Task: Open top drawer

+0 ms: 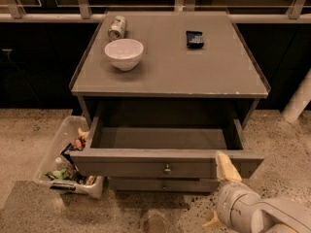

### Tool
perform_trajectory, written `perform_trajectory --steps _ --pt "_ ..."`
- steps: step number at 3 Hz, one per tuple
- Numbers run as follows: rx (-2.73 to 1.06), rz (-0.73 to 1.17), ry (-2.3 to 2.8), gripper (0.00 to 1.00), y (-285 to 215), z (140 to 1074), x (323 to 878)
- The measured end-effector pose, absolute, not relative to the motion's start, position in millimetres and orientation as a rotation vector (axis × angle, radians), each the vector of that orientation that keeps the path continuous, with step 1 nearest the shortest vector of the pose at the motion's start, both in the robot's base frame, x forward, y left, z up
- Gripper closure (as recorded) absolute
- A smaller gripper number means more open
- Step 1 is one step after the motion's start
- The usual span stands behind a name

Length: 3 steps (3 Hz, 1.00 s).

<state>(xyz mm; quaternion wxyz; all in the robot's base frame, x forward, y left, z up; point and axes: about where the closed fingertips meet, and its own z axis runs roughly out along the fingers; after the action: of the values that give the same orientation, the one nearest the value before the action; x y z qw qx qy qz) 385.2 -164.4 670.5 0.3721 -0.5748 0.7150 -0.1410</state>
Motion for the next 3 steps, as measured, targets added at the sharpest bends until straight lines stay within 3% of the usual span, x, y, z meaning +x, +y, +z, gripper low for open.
perform_trajectory --steps 2,3 --pt "-1.509 -0.358 1.834 0.0 -166 666 403" --pt "-1.578 -0.374 1.839 0.0 -175 665 469"
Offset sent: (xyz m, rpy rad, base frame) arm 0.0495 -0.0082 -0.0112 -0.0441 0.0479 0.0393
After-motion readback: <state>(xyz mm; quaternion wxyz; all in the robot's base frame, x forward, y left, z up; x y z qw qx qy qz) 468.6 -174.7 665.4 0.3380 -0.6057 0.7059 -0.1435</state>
